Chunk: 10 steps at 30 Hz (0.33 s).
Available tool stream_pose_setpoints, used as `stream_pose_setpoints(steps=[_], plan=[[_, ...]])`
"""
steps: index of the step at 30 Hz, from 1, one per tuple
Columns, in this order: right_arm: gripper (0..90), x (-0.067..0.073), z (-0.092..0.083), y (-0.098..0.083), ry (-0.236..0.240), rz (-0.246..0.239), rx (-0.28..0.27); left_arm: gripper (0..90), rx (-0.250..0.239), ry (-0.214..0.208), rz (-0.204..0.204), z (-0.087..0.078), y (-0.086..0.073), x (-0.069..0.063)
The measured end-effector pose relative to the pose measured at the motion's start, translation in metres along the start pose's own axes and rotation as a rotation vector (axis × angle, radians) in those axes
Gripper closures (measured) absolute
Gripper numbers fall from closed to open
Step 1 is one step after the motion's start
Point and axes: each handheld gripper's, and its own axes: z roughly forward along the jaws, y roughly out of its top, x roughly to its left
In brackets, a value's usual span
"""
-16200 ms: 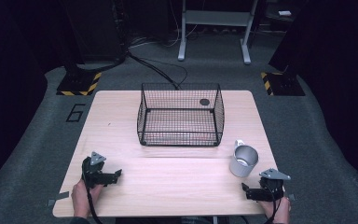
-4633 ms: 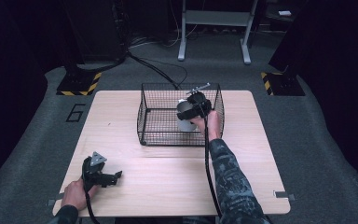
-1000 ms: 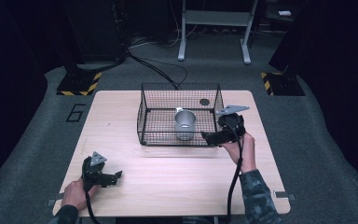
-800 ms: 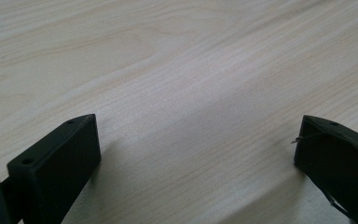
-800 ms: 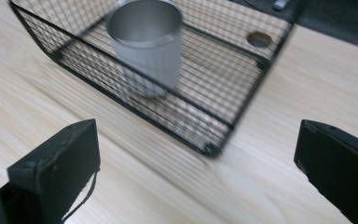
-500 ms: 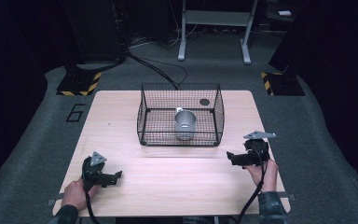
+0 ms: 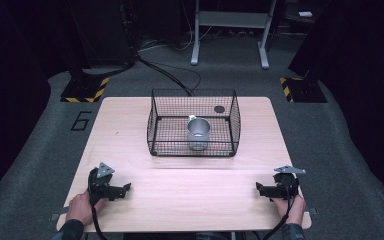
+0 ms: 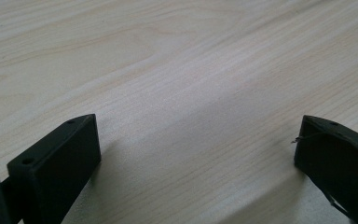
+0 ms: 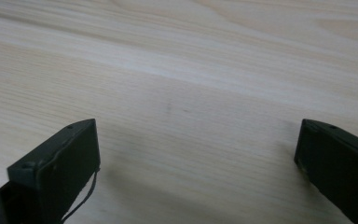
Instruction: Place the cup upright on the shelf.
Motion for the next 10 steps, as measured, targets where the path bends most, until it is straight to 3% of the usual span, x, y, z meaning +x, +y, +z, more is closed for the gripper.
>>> stream_pose_setpoints(steps=[1, 5, 10], plan=[[0.0, -0.0021, 0.0003, -0.0024, -0.027, -0.005, -0.014, 0.1, 0.000, 0.000, 0.000, 0.0000, 0.0000, 0.0000], [0.0, -0.0041, 0.0016, -0.0040, -0.052, -0.020, -0.029, 0.1, -0.001, 0.000, 0.000, 0.0001, 0.0000, 0.0000], [0.0, -0.0044, 0.0026, -0.0064, -0.056, -0.030, -0.052, 0.1, 0.000, 0.000, -0.002, 0.0002, 0.0001, -0.0003]])
